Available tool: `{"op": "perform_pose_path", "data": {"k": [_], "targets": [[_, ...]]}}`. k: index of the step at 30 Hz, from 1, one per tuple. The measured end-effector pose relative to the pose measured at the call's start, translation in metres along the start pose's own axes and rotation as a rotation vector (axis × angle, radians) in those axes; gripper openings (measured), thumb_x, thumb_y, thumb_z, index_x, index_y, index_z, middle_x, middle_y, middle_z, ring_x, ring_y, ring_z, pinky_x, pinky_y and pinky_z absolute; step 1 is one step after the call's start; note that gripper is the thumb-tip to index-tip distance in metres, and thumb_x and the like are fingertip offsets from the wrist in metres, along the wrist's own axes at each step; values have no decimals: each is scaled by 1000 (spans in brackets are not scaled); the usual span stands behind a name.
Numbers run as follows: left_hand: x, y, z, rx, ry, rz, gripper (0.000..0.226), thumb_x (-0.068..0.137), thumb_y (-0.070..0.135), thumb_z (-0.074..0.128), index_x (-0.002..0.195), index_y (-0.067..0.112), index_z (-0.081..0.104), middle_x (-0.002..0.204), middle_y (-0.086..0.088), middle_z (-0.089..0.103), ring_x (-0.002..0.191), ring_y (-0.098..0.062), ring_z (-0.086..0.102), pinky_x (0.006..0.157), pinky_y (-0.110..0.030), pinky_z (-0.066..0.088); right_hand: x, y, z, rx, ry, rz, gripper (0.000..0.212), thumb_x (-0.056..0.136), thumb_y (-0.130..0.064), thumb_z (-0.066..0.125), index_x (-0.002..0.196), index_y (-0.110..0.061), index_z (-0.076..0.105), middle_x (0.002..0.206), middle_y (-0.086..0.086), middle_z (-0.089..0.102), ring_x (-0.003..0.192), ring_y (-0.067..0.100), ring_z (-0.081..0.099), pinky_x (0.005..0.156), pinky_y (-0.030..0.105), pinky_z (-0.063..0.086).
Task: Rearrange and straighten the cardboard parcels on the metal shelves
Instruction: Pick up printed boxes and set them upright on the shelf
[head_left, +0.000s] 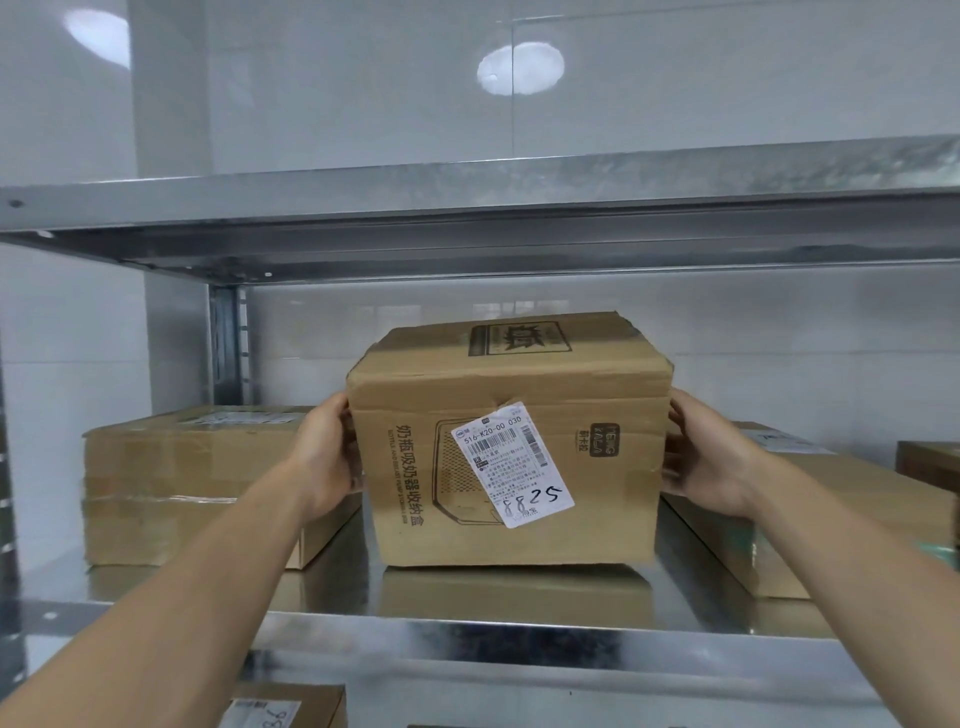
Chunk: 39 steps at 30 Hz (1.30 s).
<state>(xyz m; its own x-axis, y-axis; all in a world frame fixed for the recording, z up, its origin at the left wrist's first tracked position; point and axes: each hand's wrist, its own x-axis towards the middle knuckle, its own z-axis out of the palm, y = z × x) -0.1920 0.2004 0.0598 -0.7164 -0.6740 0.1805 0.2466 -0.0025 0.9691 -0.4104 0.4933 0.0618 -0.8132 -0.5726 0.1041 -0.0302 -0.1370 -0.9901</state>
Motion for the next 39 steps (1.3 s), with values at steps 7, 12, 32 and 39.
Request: {"op": "perform_pose_path", "data": {"k": [7,12,32,39], "targets": [[-5,7,9,-182,23,-20,47,99,63,44,105,28,74,92,-4,79,95,-26,67,78,-40,50,8,4,-9,183,-3,-57,100,54,-78,83,138,-29,60,117,12,47,101,33,40,109,55,39],[-4,9,7,-235,0,-1,47,102,57,42,98,25,76,89,-5,78,73,-23,75,75,-39,53,10,-1,-5,229,67,-55,70,95,-73,45,141,-23,58,128,12,71,121,35,66,112,55,44],[-17,1,15,-71,71,1,39,104,38,40,85,18,68,83,-6,73,83,-27,68,72,-41,53,-13,-8,15,165,89,1,81,86,-84,41,115,-16,72,101,18,78,104,38,70,85,50,54],[-16,-7,9,-103,85,-7,36,103,36,41,90,17,68,88,-7,73,87,-28,69,75,-44,54,-14,-9,19,158,59,31,71,86,-80,50,99,-14,76,92,18,79,99,35,70,80,47,53]]}}
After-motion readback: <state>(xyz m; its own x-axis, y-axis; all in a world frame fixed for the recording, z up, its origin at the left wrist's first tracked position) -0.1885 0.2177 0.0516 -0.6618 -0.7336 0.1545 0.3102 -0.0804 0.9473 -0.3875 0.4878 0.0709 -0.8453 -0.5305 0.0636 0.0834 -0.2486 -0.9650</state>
